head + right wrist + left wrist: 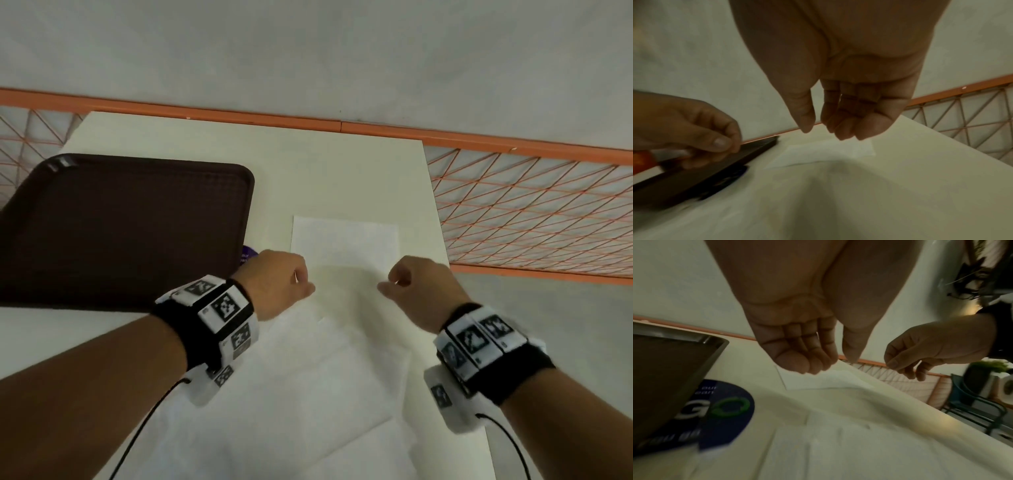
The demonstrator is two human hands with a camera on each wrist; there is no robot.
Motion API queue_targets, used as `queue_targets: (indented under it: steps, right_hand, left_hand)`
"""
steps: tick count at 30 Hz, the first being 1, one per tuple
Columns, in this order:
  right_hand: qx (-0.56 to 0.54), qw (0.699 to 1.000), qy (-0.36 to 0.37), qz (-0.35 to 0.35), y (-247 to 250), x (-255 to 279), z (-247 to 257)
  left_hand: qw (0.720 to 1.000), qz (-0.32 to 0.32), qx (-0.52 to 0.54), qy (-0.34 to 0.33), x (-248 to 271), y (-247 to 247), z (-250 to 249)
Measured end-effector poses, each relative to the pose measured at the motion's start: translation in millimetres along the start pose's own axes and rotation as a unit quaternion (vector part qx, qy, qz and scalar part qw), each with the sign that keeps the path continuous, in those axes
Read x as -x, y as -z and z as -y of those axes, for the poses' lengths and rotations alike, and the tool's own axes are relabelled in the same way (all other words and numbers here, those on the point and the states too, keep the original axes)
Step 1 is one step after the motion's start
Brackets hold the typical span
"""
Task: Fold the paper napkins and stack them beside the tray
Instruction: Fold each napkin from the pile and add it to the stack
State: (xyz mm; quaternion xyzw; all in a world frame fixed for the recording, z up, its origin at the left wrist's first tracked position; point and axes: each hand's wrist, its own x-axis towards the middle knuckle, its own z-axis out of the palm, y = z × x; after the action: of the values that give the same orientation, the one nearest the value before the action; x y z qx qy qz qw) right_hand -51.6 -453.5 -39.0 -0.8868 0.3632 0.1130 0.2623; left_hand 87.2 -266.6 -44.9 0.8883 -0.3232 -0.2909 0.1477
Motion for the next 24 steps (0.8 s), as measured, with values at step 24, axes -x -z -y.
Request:
queue_targets:
  steps: [24]
  right_hand:
    - [-0.058, 0.987, -0.138, 0.066, -93, 145, -18]
  left_hand:
    - [0.998, 0.013, 0.007, 0.063, 142, -93, 47]
